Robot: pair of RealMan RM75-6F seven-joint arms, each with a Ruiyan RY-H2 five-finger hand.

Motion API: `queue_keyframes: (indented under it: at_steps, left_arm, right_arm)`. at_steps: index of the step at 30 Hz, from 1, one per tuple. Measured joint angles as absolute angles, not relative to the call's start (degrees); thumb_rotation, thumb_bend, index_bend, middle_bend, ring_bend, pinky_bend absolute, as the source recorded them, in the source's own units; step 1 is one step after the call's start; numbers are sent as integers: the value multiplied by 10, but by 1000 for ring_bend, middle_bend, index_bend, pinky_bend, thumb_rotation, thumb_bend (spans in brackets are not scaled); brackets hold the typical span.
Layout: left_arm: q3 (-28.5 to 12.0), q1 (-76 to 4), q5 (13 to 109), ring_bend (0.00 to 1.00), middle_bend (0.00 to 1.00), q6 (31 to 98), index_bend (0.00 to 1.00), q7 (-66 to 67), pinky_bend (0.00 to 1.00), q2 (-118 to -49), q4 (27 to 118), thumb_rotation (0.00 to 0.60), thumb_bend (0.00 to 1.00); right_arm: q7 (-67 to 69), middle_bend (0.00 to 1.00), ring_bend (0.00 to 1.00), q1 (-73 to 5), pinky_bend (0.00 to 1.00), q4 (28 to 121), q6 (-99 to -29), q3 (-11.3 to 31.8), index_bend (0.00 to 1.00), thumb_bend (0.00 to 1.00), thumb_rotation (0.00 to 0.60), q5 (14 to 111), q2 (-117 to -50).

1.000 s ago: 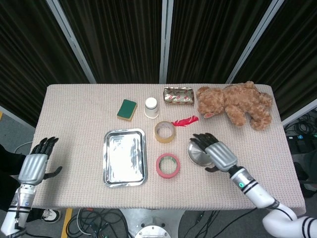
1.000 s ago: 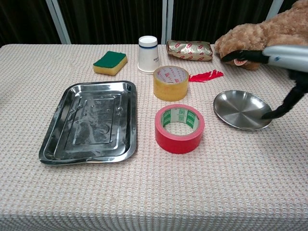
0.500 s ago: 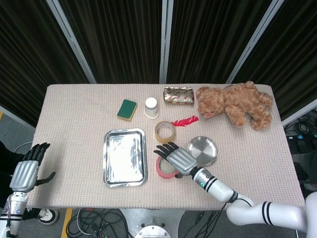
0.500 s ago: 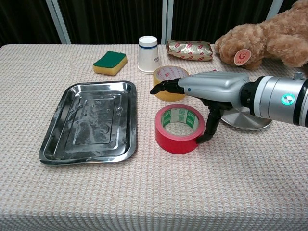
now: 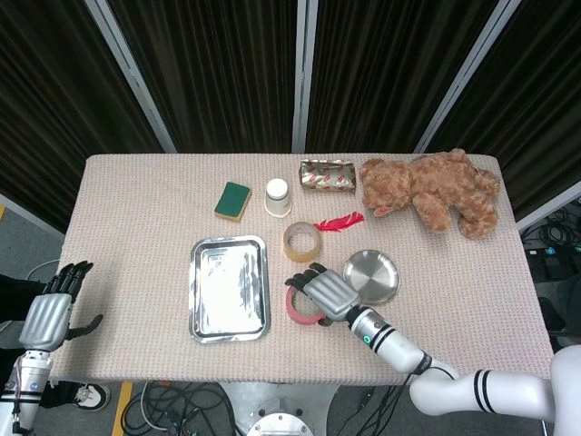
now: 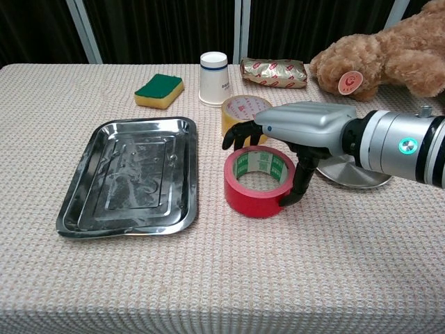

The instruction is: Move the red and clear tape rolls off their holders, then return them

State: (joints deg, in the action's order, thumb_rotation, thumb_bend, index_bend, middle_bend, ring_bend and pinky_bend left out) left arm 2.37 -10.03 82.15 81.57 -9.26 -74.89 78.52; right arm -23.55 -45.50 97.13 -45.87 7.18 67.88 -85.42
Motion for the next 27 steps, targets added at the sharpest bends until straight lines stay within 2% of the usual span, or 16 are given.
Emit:
queue_keyframes:
  at_steps: [3,10,15,24,26,27]
  left_arm:
    - [20,-99,824,0,55,813,60,-94,136,-748,786,600,190]
    - [16,-103,837,0,55,806,60,-94,136,-750,788,600,190]
    - [11,-108,847,0,55,801,60,-90,135,-752,792,600,189]
    - [2,-112,847,0,55,792,60,-75,136,-748,804,600,190]
    - [1,-113,847,0,55,791,60,-75,135,-747,806,600,189]
    - [-1,-114,848,0,55,789,60,-75,136,-746,806,600,189]
  right_arm:
    - [-226,350,252,-446,189,986,-483,72,246,128,600,692,-839]
    - [-193,347,252,-391,189,1010,-557,65,248,128,600,710,-757]
    - [-169,342,252,-373,186,973,-558,52,240,128,600,696,-754]
    - [-149,272,195,-365,107,893,-550,43,69,93,600,692,-798]
    - [-150,212,121,-363,57,890,-550,44,18,62,600,687,-800]
    - [-150,139,64,-362,26,890,-549,44,2,35,600,685,-799]
